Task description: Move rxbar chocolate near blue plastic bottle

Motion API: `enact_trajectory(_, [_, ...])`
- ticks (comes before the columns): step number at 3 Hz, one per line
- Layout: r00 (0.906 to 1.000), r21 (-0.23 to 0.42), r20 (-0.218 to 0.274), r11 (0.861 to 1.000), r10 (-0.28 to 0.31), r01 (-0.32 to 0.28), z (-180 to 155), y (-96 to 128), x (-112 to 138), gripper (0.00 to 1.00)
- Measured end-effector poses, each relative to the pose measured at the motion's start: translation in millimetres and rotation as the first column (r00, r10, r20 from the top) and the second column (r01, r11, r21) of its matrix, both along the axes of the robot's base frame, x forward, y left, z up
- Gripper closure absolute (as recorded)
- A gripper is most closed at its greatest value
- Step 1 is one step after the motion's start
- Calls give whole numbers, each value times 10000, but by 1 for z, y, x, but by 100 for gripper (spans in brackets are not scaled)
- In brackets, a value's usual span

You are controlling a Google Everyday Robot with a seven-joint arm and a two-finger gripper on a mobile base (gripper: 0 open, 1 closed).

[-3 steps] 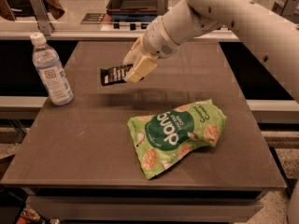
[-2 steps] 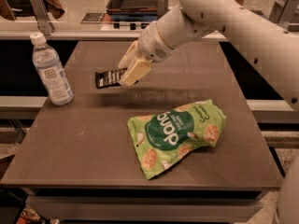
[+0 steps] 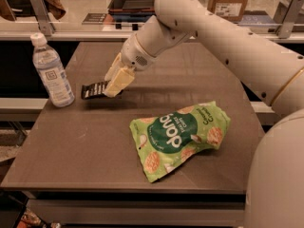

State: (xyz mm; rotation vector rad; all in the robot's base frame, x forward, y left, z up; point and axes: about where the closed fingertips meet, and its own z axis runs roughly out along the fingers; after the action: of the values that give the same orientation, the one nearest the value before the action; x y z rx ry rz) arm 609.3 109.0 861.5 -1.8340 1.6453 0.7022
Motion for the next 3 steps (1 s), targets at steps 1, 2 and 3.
enact_trajectory(1, [9999,-158,-108,9999,7,-9,-2,5,-3,100])
enact_trajectory(2, [9999,-163,-130,9999,42,-44,-3,6,-3,84])
enact_trajectory(3, [9999,-168,-151,9998,70,-72,-4,8,-4,61])
